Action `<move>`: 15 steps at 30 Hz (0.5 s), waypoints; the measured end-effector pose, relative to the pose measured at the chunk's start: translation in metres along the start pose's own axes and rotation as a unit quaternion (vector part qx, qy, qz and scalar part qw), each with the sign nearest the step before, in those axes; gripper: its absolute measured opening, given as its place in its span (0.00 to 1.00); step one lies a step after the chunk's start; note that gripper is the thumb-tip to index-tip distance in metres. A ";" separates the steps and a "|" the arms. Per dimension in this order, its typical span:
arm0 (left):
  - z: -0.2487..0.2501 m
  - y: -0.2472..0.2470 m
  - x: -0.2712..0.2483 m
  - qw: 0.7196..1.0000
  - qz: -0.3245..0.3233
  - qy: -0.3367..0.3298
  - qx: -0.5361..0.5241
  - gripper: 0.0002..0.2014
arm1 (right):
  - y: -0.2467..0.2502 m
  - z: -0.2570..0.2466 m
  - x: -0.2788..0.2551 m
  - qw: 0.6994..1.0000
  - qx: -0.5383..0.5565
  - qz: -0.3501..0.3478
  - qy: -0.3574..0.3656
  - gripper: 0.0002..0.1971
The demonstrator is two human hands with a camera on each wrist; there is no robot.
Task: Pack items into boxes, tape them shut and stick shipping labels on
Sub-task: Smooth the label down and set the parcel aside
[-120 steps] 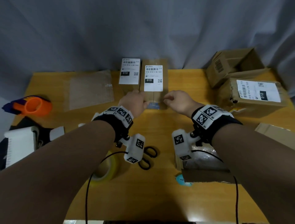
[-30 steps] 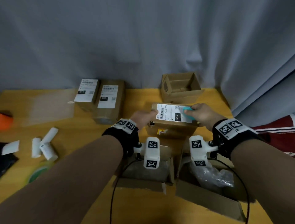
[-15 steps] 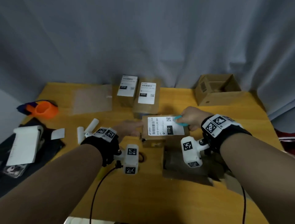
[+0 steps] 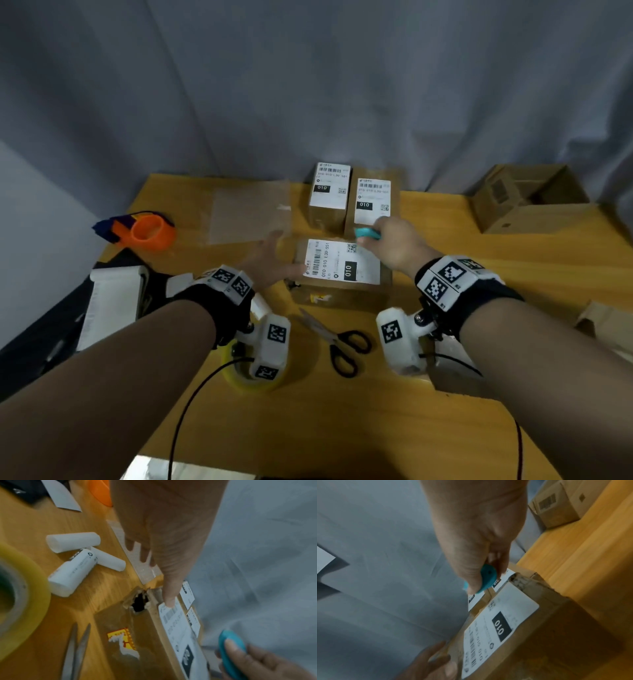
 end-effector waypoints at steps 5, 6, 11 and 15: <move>0.005 -0.008 0.011 0.984 -0.037 -0.106 0.137 0.53 | -0.021 -0.025 -0.003 0.979 0.195 -0.051 0.031 0.10; 0.004 -0.010 0.014 0.981 -0.050 -0.110 0.153 0.52 | -0.027 -0.028 -0.002 0.973 0.221 -0.068 0.023 0.09; 0.004 -0.006 0.023 0.972 -0.075 -0.123 0.188 0.50 | -0.053 -0.037 0.003 0.932 0.330 -0.150 -0.024 0.15; 0.013 0.007 0.022 0.965 -0.105 -0.139 0.197 0.43 | -0.057 -0.040 0.010 0.937 0.321 -0.139 -0.011 0.11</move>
Point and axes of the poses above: each hand's wrist, its own x-axis towards the middle knuckle, its own y-axis out of the back of the hand, z = x × y, the point moved 5 cm from there along x, towards the middle knuckle, and after that the axes turned 1 degree about -z, right-handed, at the moved point
